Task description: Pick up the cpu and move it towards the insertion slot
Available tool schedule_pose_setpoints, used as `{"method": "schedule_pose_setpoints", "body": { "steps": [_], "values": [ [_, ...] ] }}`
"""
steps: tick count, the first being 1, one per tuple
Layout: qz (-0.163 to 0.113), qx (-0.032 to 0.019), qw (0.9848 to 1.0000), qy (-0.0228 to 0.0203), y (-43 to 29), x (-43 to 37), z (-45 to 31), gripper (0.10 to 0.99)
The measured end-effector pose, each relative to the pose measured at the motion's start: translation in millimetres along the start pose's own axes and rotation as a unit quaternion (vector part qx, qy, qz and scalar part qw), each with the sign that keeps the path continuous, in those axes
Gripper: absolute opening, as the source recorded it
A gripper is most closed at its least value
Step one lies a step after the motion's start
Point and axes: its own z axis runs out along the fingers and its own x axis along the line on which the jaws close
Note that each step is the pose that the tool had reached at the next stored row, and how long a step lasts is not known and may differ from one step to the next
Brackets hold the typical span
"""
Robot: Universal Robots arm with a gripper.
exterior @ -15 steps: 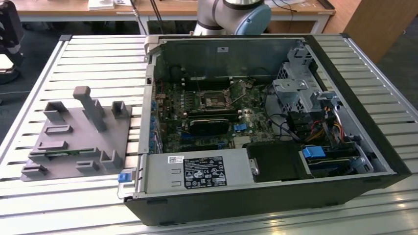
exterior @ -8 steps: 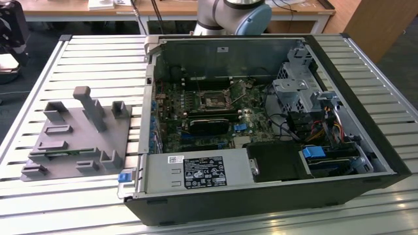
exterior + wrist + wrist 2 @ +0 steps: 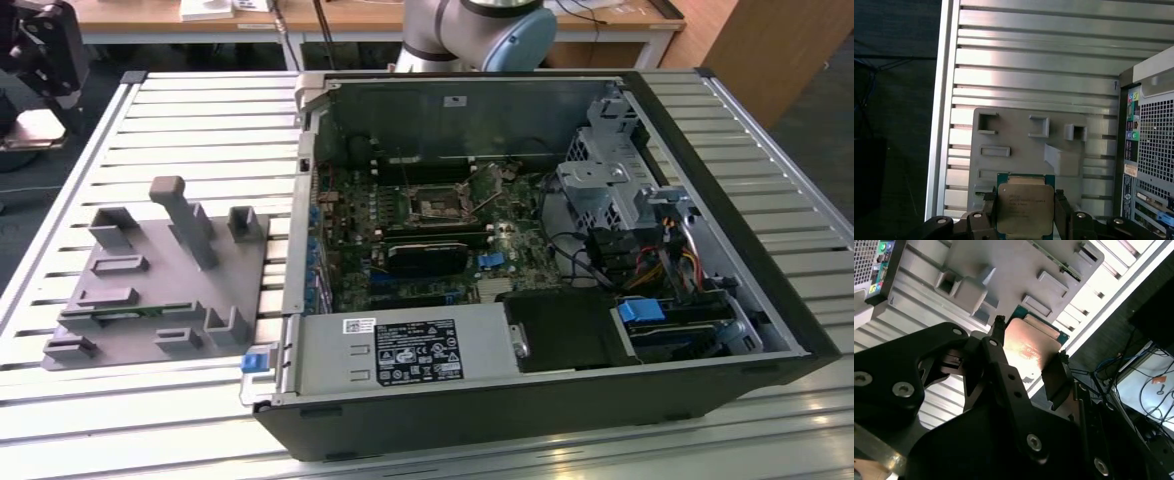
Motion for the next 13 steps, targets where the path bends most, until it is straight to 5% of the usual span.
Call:
{"method": "schedule_pose_setpoints", "body": {
  "steps": [13],
  "values": [
    [0.000, 0.0000, 1.0000, 0.0001, -1.3, -25.7, -0.1, 0.545]
  ]
}}
